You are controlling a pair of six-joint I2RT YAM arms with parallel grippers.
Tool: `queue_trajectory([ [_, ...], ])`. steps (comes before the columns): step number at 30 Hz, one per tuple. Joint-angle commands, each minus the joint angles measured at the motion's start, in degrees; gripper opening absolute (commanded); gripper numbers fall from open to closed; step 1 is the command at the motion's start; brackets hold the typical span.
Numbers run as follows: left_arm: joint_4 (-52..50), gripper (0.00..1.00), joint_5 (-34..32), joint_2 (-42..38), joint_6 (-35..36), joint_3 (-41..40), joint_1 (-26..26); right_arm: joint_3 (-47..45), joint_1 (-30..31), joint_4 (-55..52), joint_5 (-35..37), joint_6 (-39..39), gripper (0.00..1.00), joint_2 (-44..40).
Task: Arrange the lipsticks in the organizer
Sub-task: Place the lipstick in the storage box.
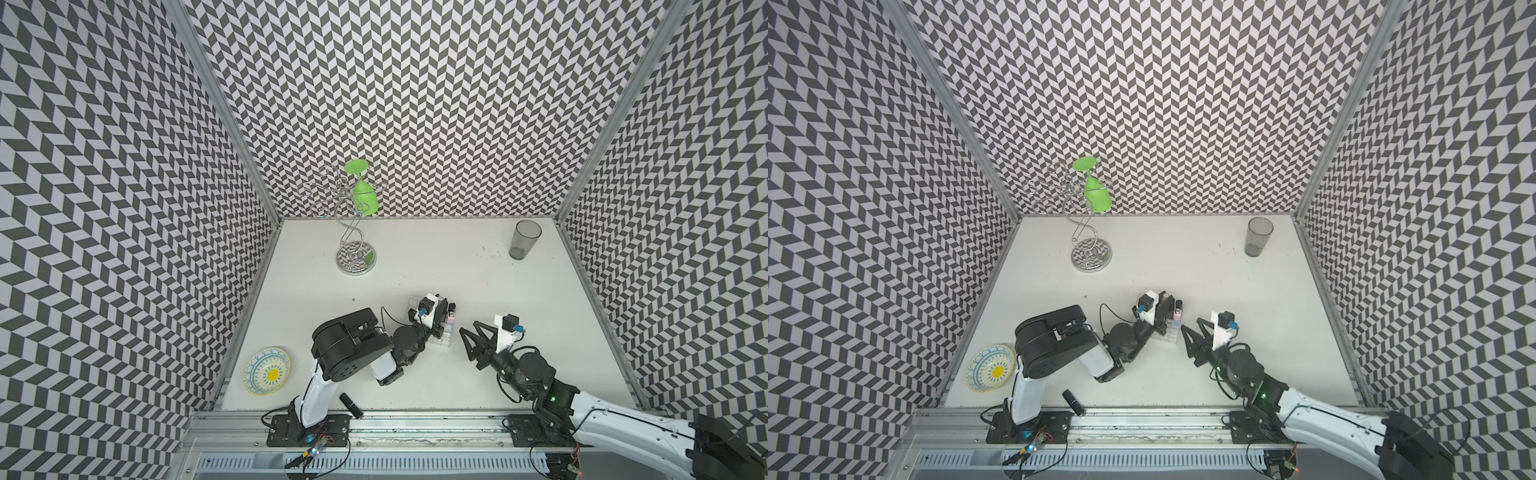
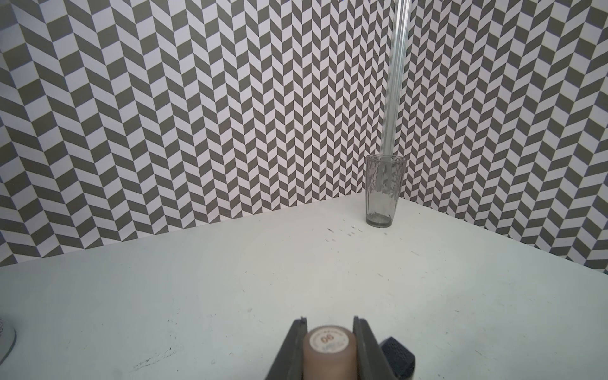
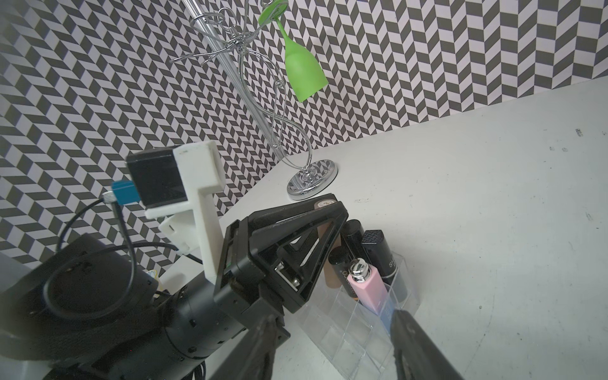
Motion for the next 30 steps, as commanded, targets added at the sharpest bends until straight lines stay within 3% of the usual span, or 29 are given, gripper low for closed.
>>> queue_trajectory([
  [1,15.5,0.30,-2.0,0.5,-0.8,-1.0,0.3,-7.5,-0.3,2.5,0.4,-0.3,0.59,-0.7],
  [6,15.5,0.36,-1.7,-0.3,-1.1,-1.8,0.4,-7.4,-0.3,2.5,0.5,-0.3,0.59,-0.7],
  [8,15.5,0.44,-1.5,-1.0,-1.2,-2.1,0.4,-7.1,-0.3,2.5,0.7,-0.3,0.59,-0.5],
  [17,15.5,0.47,-1.6,-7.2,-1.7,-4.5,0.4,-4.2,-0.9,3.8,2.0,-2.7,0.59,1.6],
  [25,15.3,0.48,0.8,-12.3,-3.9,-9.0,0.5,2.3,-5.3,9.7,-5.0,-5.2,0.59,14.0],
  [28,15.1,0.53,-1.8,-17.0,-6.8,-13.9,0.9,8.9,-6.9,5.2,-9.5,-6.6,0.56,18.5],
  [30,12.5,0.49,-1.2,-20.9,-8.3,-16.9,1.7,10.7,-7.1,4.4,-9.6,-6.1,0.55,18.3],
])
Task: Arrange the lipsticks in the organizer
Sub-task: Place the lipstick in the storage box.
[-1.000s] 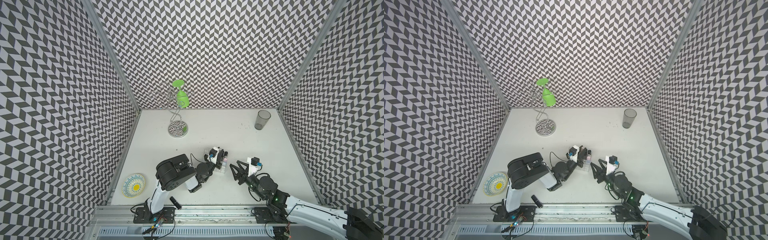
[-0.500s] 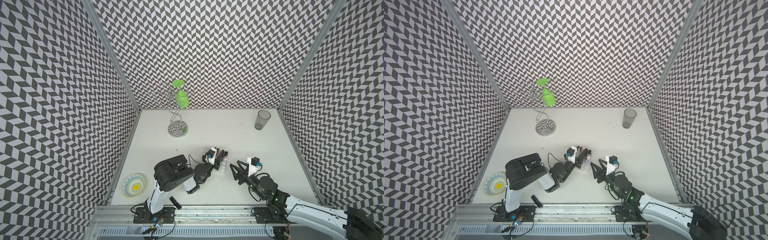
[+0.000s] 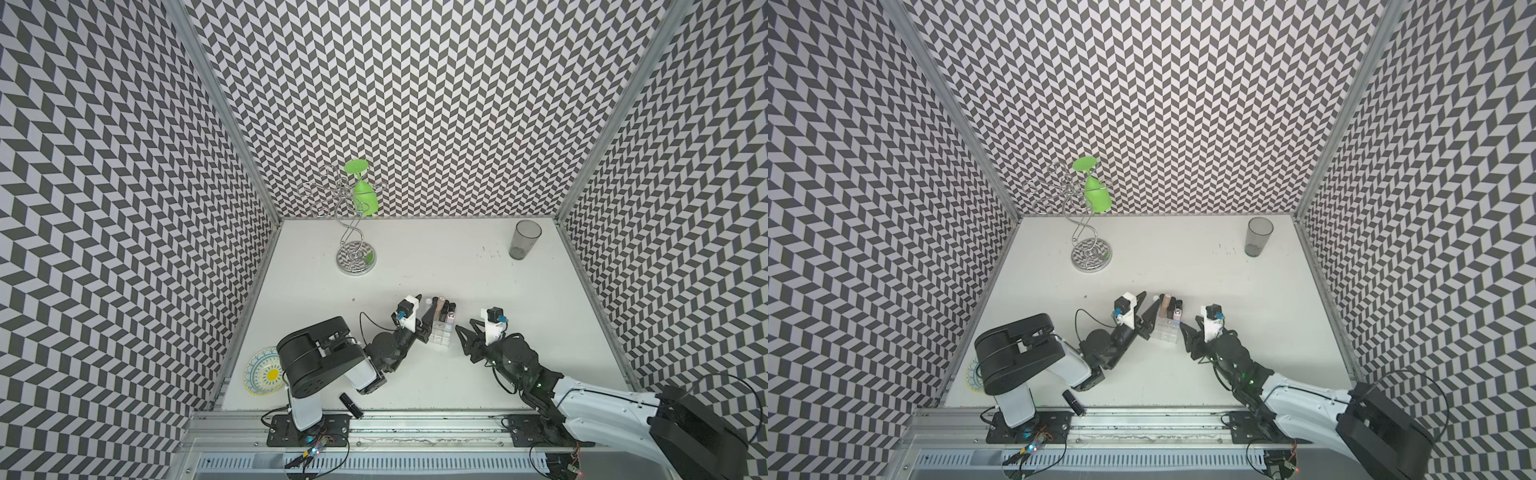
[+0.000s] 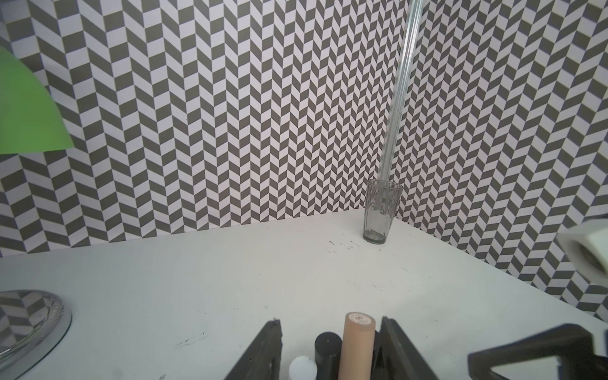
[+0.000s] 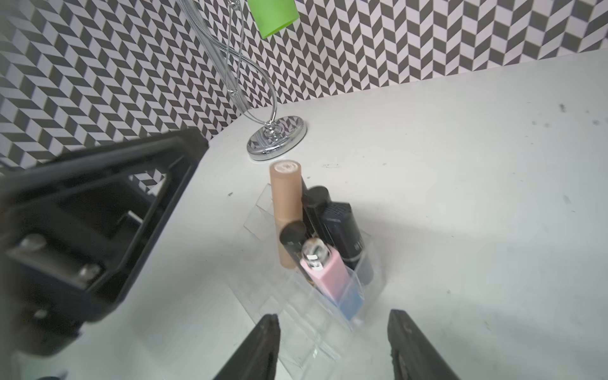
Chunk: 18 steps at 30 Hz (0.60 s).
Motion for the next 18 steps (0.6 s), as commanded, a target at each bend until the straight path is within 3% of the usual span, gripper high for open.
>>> queue_trajectory([
  [1,8.8,0.42,1.2,-7.1,-3.7,-3.6,1.6,3.8,-0.7,1.9,-2.9,-0.7,0.55,-1.8],
  [3,-6.3,0.25,6.2,-12.8,-6.4,-2.6,3.3,3.9,-0.9,0.7,-2.8,-0.2,0.55,-5.4],
  [5,-16.8,0.22,13.0,-15.1,-8.6,-0.6,5.4,4.4,-1.4,1.9,-4.3,-1.0,0.56,-7.1],
  [9,-14.2,0.26,21.7,-14.8,-12.4,-4.1,8.5,13.1,-4.9,-3.9,-12.2,-1.4,0.55,-2.4],
  [13,-20.8,0.19,29.8,-14.1,-12.7,-1.2,9.1,19.5,-9.1,-8.7,-23.0,-0.7,0.54,4.9],
  [18,-22.6,0.18,32.7,-10.9,-12.6,0.2,9.2,23.8,-11.0,-10.5,-29.2,-0.5,0.55,12.0],
])
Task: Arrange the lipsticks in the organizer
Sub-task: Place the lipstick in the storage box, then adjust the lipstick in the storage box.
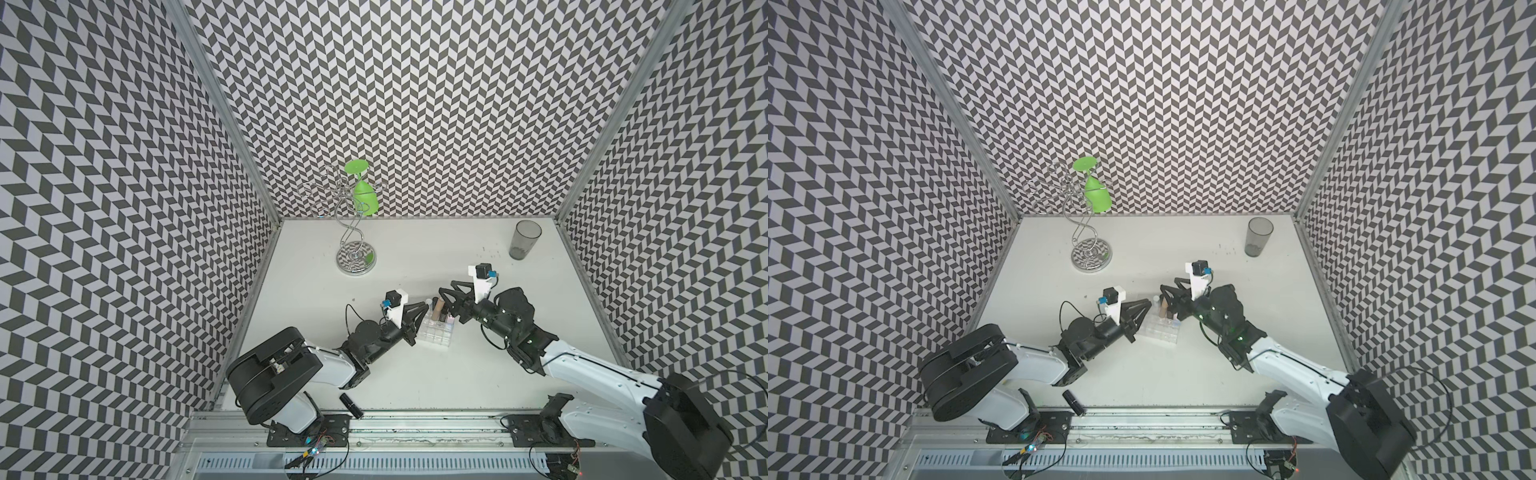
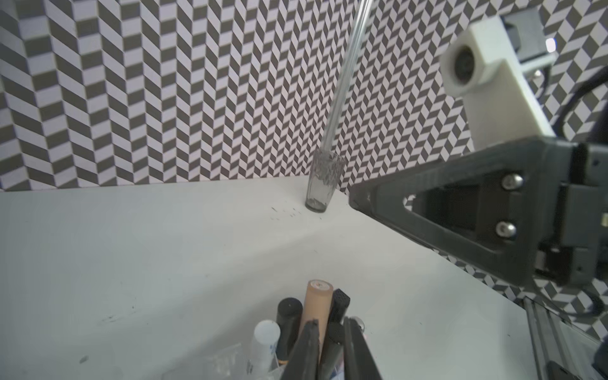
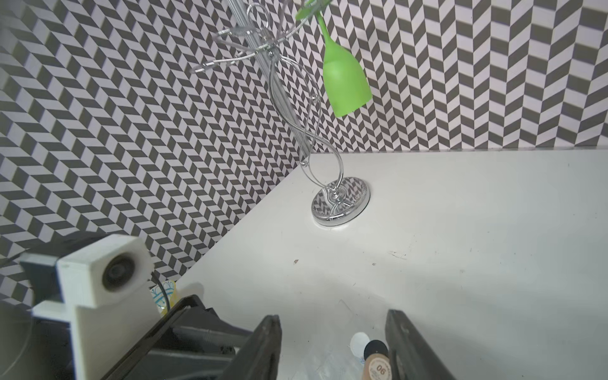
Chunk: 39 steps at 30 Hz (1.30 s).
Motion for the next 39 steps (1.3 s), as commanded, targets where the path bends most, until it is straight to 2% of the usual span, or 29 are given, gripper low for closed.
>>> queue_trajectory([
  [1,-4.3,0.18,6.2,2.2,-0.6,2.3,0.3,2.5,-0.8,-2.2,-7.5,-0.1,0.55,4.3],
  [4,-6.3,0.15,6.9,4.1,-0.2,3.6,0.3,4.1,-1.1,-3.3,-9.2,-0.8,0.54,7.6],
  [5,-6.5,0.12,7.3,4.6,0.0,3.8,0.2,3.9,-1.1,-2.8,-9.1,-0.7,0.53,7.9],
  [11,-8.4,0.08,8.4,8.2,0.5,6.4,0.4,4.9,-1.1,-4.2,-9.2,-1.9,0.52,9.4],
  [19,-8.4,0.00,7.5,11.8,0.7,7.4,0.5,4.6,-1.1,-5.0,-5.9,-2.9,0.48,10.0],
  [26,-8.3,0.00,7.6,12.3,0.7,7.4,1.1,4.2,-1.1,-5.9,0.2,-4.0,0.51,7.4],
  [31,-7.7,0.00,8.6,12.9,0.4,7.6,1.6,4.4,-1.1,-5.9,-0.7,-3.8,0.51,8.5],
  [39,-7.2,0.00,8.7,12.7,0.1,7.2,1.8,4.6,-1.1,-6.5,-1.2,-3.1,0.46,9.9],
])
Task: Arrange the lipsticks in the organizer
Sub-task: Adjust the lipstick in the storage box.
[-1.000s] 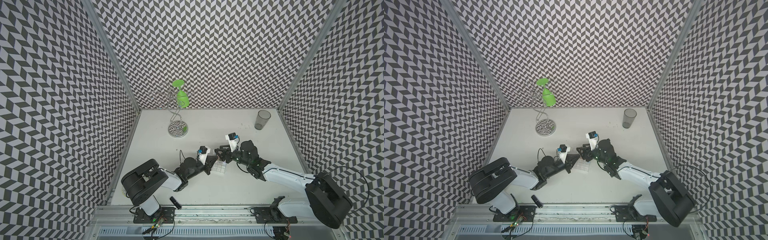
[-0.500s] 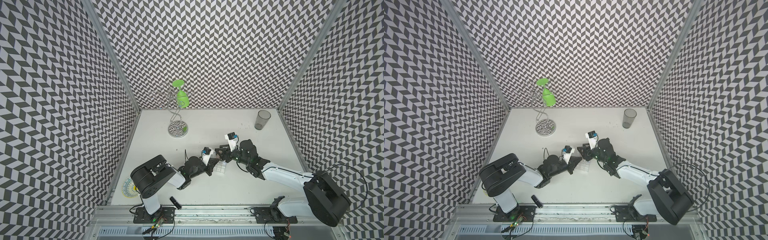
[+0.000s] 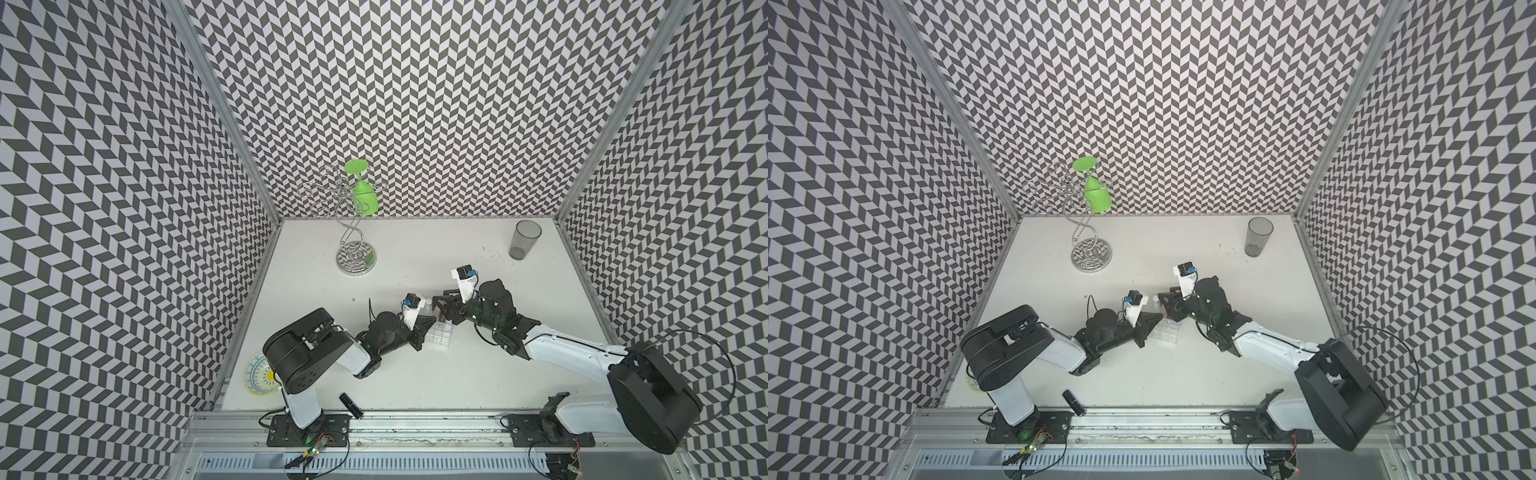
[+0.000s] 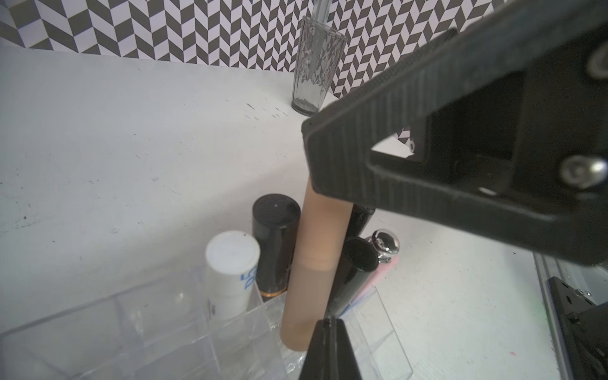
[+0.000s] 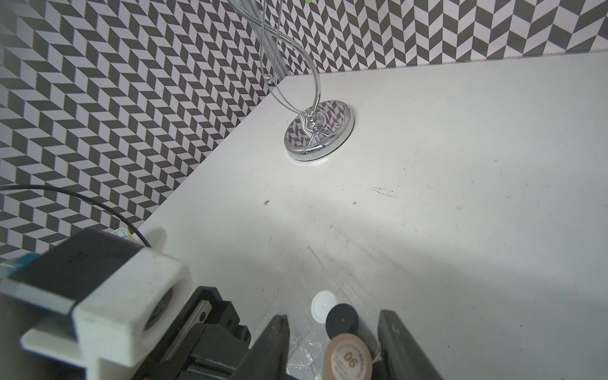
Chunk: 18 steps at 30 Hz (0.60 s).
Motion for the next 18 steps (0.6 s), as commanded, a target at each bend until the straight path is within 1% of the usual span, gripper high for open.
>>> queue_trajectory([
  [1,1.0,0.00,0.9,0.3,0.4,0.8,0.4,0.8,-0.1,0.8,0.0,0.0,0.45,0.7],
  [9,1.0,0.00,1.0,0.8,0.3,0.7,0.5,1.2,0.4,1.4,-0.8,-0.5,0.32,1.6],
  [12,0.9,0.00,1.0,1.0,0.3,0.7,0.8,1.0,1.7,1.4,1.2,-1.4,0.30,0.9],
  [18,1.0,0.00,1.2,1.5,0.2,0.8,1.1,2.2,7.1,-1.3,9.1,-4.5,0.27,0.4],
])
